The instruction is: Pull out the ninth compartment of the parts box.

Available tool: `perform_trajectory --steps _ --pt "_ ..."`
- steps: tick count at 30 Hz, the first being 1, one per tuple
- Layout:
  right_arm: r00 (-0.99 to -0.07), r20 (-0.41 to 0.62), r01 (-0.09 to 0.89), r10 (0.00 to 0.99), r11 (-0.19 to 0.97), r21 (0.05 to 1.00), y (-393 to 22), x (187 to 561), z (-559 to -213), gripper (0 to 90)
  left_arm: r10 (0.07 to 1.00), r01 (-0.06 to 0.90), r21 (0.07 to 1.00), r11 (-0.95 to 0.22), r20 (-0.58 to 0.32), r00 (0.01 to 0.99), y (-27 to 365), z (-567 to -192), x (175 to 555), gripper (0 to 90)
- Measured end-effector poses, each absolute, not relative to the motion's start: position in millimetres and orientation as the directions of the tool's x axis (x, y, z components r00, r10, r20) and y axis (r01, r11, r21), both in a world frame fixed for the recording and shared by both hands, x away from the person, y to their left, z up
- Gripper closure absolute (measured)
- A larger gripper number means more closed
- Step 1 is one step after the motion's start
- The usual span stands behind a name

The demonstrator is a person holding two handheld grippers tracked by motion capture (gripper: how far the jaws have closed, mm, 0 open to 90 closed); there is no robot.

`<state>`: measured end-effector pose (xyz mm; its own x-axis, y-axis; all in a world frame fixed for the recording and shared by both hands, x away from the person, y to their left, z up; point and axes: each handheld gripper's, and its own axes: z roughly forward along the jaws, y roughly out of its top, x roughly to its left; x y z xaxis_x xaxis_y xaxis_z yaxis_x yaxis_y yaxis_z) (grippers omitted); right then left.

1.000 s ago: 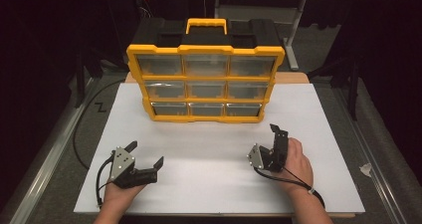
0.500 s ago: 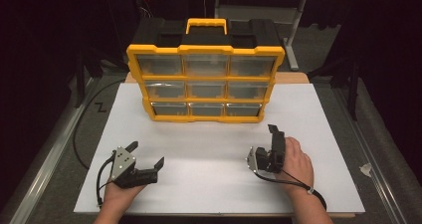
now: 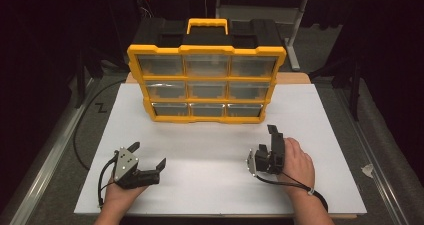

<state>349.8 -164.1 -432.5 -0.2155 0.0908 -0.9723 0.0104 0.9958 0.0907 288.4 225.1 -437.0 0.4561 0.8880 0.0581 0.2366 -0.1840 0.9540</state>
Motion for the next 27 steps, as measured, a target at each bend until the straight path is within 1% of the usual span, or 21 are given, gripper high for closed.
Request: perform_trajectory --steps 6,7,8,9,11,12,15,18,19,20,22,27 --pt "-0.185 -0.979 0.003 0.083 0.996 0.084 -156 351 -435 23.3 0.886 0.228 0.956 -0.184 0.062 0.459 227 -436 287 0.4" --pt "-0.174 -0.982 -0.005 0.072 0.997 0.074 -153 353 -437 26.8 0.887 0.226 0.957 -0.179 0.058 0.459 228 -436 287 0.3" --pt "-0.174 -0.982 -0.005 0.072 0.997 0.074 -153 353 -437 26.8 0.887 0.226 0.958 -0.177 0.056 0.458 228 -436 287 0.3" --pt "-0.173 -0.982 0.003 0.073 0.997 0.074 -150 353 -438 31.1 0.887 0.225 0.959 -0.174 0.054 0.458 228 -435 286 0.3" --pt "-0.164 -0.984 -0.005 0.063 0.998 0.065 -148 355 -438 35.3 0.889 0.222 0.961 -0.168 0.050 0.456 228 -435 287 0.4" --pt "-0.164 -0.984 -0.005 0.063 0.998 0.065 -148 355 -438 35.3 0.888 0.221 0.961 -0.167 0.049 0.457 228 -435 287 0.4" --pt "-0.143 -0.987 -0.007 0.068 0.998 0.070 -144 360 -436 42.6 0.887 0.220 0.961 -0.165 0.048 0.458 228 -435 287 0.4" --pt "-0.138 -0.988 -0.001 0.074 0.997 0.074 -141 362 -433 44.5 0.886 0.221 0.961 -0.168 0.049 0.462 228 -435 287 0.4" --pt "-0.124 -0.989 0.000 0.078 0.997 0.079 -136 365 -430 47.1 0.885 0.220 0.961 -0.169 0.050 0.464 228 -435 287 0.4" --pt "-0.124 -0.989 0.000 0.078 0.997 0.079 -136 365 -430 47.1 0.885 0.220 0.961 -0.169 0.050 0.464 228 -435 287 0.4" --pt "-0.115 -0.990 -0.005 0.082 0.997 0.083 -130 370 -426 50.0 0.883 0.219 0.960 -0.172 0.052 0.467 228 -435 287 0.4" --pt "-0.102 -0.992 -0.009 0.077 0.997 0.078 -122 380 -423 52.0 0.884 0.218 0.961 -0.168 0.049 0.465 228 -435 287 0.3"
